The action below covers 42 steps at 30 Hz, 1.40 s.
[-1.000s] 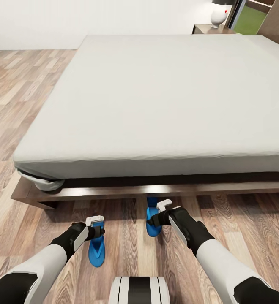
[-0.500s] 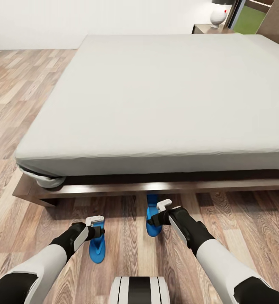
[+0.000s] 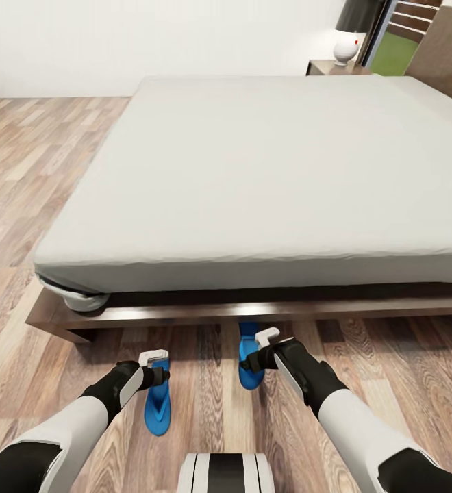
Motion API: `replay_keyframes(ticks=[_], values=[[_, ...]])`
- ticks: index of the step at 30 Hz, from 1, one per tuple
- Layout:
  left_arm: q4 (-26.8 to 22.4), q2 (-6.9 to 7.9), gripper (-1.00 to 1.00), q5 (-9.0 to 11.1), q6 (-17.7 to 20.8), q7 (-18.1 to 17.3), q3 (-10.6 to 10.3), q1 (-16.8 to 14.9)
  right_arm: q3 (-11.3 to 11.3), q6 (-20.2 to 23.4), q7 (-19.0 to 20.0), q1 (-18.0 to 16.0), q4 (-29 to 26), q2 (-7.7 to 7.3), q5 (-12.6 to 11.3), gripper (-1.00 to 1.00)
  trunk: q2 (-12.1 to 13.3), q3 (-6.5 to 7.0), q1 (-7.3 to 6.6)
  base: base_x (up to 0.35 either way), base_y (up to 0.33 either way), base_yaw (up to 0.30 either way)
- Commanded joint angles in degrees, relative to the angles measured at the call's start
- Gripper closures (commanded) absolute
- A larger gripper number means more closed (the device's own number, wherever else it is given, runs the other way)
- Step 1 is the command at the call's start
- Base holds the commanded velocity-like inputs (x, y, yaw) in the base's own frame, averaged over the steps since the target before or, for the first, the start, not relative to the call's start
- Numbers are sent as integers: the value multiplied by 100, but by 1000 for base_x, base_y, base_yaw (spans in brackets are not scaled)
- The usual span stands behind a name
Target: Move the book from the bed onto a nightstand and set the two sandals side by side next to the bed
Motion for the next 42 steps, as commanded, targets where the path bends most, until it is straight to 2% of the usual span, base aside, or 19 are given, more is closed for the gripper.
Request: replay_keyframes(ticks=[1, 7, 30, 42], values=[[0, 0, -100, 0, 0, 0, 0, 1, -5, -1, -4, -4, -213, 1, -12, 100, 1, 23, -3, 0, 0, 0], [0, 0, -100, 0, -6, -3, 0, 1, -6, -1, -4, -7, -213, 0, -12, 100, 1, 23, -3, 0, 0, 0], [0, 0, -100, 0, 0, -9, 0, 1, -6, -1, -4, -6, -213, -2, -12, 100, -30, -486, 56, 0, 0, 0], [0, 5, -100, 0, 3, 1, -3, 1, -5, 7, -21, -6, -213, -2, -12, 100, -30, -486, 56, -48, 70, 106]])
